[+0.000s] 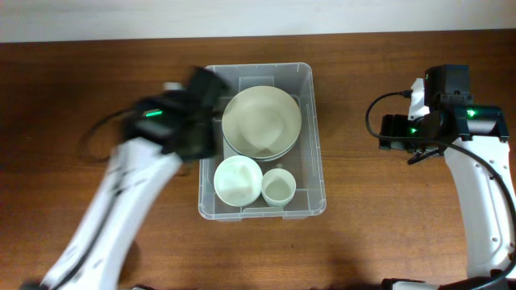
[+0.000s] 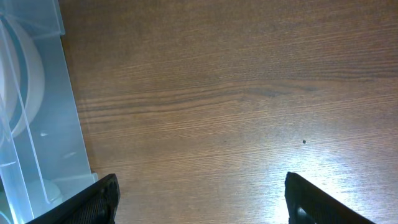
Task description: Pack container
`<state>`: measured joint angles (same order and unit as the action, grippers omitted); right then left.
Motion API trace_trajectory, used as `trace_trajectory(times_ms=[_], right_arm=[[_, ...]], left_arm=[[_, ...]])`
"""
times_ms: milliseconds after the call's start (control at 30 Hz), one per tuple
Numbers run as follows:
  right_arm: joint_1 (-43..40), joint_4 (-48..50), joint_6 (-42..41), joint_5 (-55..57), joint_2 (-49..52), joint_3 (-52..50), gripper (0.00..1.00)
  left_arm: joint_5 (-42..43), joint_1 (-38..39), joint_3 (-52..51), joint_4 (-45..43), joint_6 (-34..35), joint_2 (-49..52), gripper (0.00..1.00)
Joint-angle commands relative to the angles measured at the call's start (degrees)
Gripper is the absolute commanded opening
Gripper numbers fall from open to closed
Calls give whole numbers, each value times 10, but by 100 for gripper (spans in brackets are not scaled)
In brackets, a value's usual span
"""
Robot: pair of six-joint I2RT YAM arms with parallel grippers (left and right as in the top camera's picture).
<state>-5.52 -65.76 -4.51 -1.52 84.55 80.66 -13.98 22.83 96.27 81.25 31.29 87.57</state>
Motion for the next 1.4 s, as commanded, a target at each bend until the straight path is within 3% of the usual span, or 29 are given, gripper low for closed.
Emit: trace_trajectory(times_ms=[0, 100, 367, 567, 633, 800, 1100, 1233, 1367], right_arm=[[2, 0, -4, 5, -2, 0, 80], [2, 0, -4, 5, -2, 0, 80], [2, 0, -4, 5, -2, 0, 80], [2, 0, -4, 5, -2, 0, 80], [2, 0, -4, 5, -2, 0, 80], [2, 0, -4, 5, -2, 0, 80], [2, 0, -4, 5, -2, 0, 81], [2, 0, -4, 5, -2, 0, 80], [2, 0, -4, 5, -2, 0, 81]], left_arm=[[-28, -91, -32, 9, 45, -59, 56], [-3, -190, -138, -10, 86, -110, 73], [57, -330, -396, -112, 86, -153, 84], [63, -410, -474, -158, 86, -153, 87], [63, -433, -484, -164, 86, -153, 94], [63, -473, -525, -197, 85, -153, 99], [71, -529, -587, -286, 59, -152, 94], [78, -540, -587, -300, 40, -151, 69], [78, -540, -587, -302, 38, -147, 55]])
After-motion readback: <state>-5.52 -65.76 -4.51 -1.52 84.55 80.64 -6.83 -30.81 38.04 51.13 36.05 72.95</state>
